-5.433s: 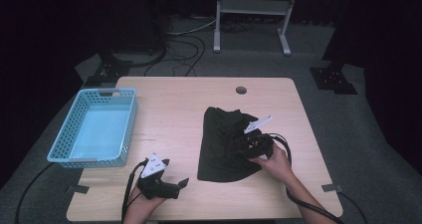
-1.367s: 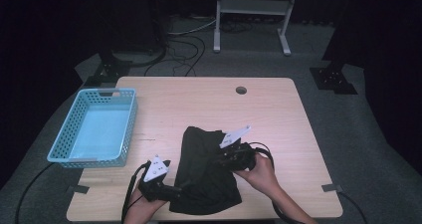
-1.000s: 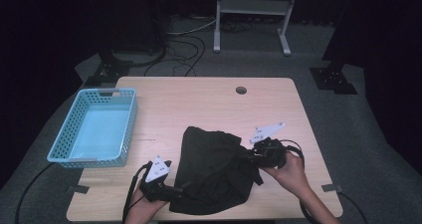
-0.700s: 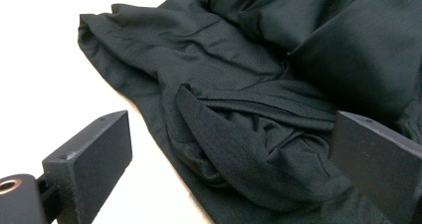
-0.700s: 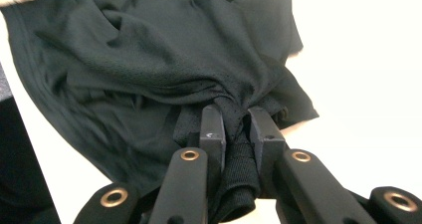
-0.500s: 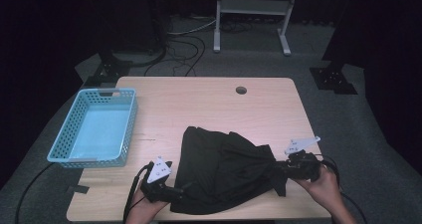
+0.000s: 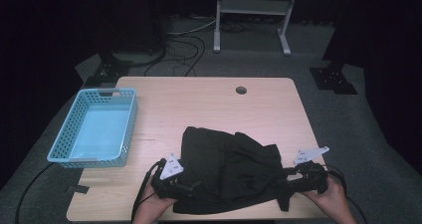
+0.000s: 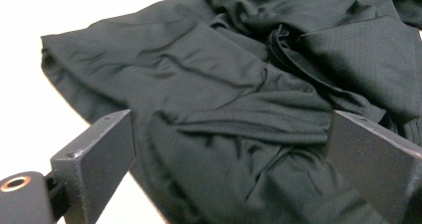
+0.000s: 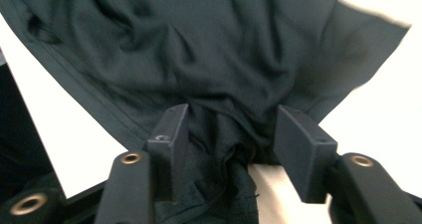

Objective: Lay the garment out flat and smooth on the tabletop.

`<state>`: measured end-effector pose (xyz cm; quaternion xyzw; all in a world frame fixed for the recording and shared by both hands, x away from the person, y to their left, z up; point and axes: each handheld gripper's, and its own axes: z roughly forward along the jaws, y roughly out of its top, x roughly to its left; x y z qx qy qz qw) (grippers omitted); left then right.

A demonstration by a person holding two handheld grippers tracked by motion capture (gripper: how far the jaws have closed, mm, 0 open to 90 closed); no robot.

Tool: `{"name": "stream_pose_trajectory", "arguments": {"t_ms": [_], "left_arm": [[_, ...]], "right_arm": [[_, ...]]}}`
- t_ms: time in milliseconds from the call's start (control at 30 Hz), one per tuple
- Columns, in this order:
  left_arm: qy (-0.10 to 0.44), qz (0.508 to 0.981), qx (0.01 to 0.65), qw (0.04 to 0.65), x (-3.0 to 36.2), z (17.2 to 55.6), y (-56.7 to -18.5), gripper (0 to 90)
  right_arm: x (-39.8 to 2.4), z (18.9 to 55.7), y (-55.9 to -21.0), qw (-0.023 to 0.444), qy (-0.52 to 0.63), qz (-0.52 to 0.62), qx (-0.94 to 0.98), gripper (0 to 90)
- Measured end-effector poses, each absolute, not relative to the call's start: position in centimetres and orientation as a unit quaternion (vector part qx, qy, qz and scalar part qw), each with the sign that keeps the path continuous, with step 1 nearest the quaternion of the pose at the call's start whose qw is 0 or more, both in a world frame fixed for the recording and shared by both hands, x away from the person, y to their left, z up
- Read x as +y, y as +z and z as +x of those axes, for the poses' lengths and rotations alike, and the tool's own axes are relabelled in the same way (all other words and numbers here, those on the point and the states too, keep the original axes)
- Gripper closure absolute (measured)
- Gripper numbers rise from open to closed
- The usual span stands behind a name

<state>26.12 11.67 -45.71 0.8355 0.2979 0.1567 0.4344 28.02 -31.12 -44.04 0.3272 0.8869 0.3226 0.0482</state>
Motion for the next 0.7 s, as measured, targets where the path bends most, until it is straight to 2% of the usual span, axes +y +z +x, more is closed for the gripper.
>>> {"name": "stream_pose_trajectory", "arguments": {"t_ms": [167,500,600,700], "left_arm": [[0.141,0.848,0.278,0.428,9.7,27.4,-45.9,8.5],[0.120,0.880,0.252,0.384,7.0,29.7,-46.9,8.5],[0.110,0.887,0.250,0.373,6.9,30.1,-47.2,8.5],[0.096,0.890,0.251,0.368,7.0,30.4,-47.7,8.5]], "right_arm": [[-30.7,27.3,-42.3,0.081,0.338,0.302,0.888,41.1],[-26.3,28.3,-43.3,0.055,0.348,0.241,0.904,41.7],[-24.6,29.0,-44.1,0.046,0.336,0.229,0.913,46.3],[-23.6,29.6,-44.9,0.043,0.320,0.229,0.918,58.8]]}}
